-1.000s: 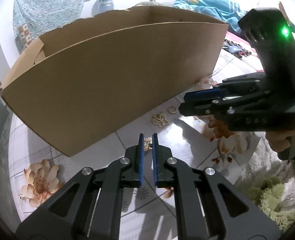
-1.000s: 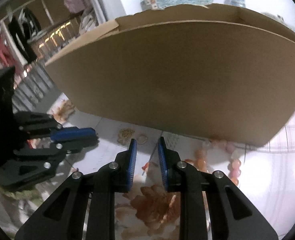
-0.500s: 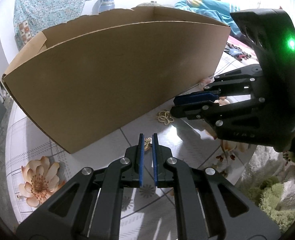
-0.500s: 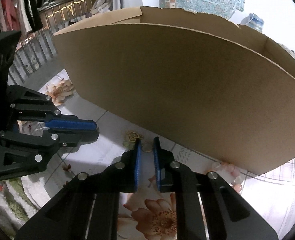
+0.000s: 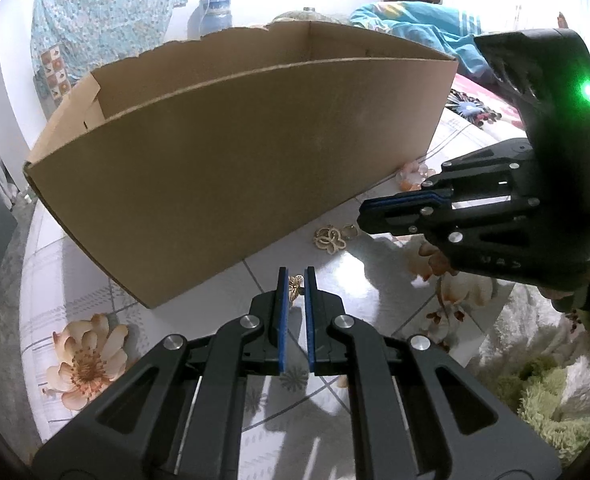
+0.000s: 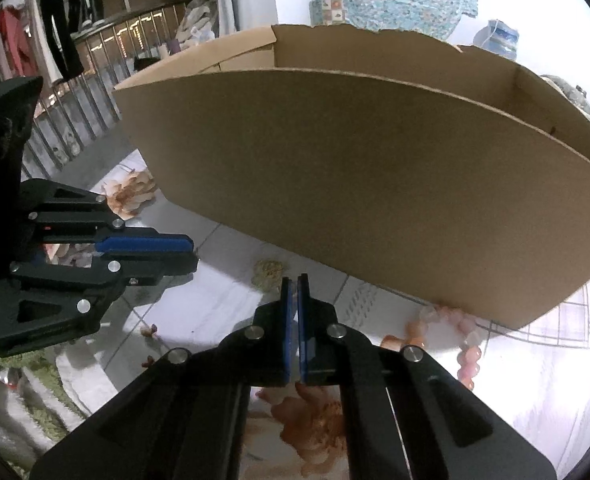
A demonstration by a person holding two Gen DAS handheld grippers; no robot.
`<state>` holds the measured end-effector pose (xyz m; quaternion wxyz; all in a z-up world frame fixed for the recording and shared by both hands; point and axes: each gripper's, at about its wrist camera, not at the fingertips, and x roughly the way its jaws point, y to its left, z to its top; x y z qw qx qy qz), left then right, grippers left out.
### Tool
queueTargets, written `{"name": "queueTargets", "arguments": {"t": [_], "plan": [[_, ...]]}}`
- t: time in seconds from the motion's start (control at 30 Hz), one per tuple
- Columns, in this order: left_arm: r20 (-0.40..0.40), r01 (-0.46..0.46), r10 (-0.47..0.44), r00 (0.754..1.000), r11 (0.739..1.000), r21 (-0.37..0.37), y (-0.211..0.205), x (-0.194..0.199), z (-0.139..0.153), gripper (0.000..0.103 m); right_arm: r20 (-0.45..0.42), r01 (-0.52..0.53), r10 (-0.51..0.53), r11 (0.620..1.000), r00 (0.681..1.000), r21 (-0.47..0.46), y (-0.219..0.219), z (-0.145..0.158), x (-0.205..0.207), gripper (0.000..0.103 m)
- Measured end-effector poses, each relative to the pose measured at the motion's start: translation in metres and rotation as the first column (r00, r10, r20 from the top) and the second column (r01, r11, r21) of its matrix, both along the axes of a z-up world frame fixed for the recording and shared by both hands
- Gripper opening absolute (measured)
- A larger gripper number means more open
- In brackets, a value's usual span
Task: Organize jewelry
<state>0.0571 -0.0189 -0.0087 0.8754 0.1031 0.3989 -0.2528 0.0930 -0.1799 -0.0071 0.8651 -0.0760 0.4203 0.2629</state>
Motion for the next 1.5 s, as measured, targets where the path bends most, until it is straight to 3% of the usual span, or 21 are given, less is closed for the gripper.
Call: {"name": "queueTargets", "arguments": {"t": [0.17, 0.37, 0.77, 0.83, 1.17, 1.33, 1.5], "plan": [[0.011, 0.004, -0.004, 1.000, 1.000, 0.010, -0.004, -0.009, 0.004, 0.007, 0.008, 0.009, -0.009, 1.000, 1.000, 0.002, -0.004, 0.002, -0.007, 0.003], [0.014, 0.002, -0.003, 1.000, 1.000, 0.015, -0.004, -0.015, 0.004, 0.007, 0.013, -0.006, 0.006, 1.000, 1.000, -0.012, -0.003, 0.001, -0.008, 0.021], [-0.006, -0.011, 0.011, 1.000, 1.000, 0.007, -0.002, -0.007, -0.001, 0.007, 0.010, -0.074, 0.075, 0.996, 0.997, -0.058, 0.014, -0.009, 0.009, 0.020], [-0.008, -0.012, 0.012, 1.000, 1.000, 0.007, -0.002, -0.003, -0.001, 0.007, 0.004, -0.074, 0.075, 0.996, 0.997, -0.051, 0.013, -0.009, 0.011, 0.013], [-0.005, -0.017, 0.017, 1.000, 1.000, 0.001, 0.001, 0.001, 0.001, 0.007, -0.017, -0.046, 0.046, 0.999, 0.999, -0.028, 0.004, -0.009, 0.007, 0.012], [0.012, -0.016, 0.016, 1.000, 1.000, 0.002, -0.001, -0.003, 0.008, 0.007, -0.003, -0.028, 0.028, 1.000, 1.000, -0.008, -0.004, 0.001, -0.003, 0.012], [0.052, 0.002, 0.000, 0.999, 1.000, -0.025, -0.001, -0.016, 0.030, 0.007, 0.056, -0.025, 0.022, 0.998, 0.998, 0.062, -0.019, 0.033, -0.020, 0.012]]}}
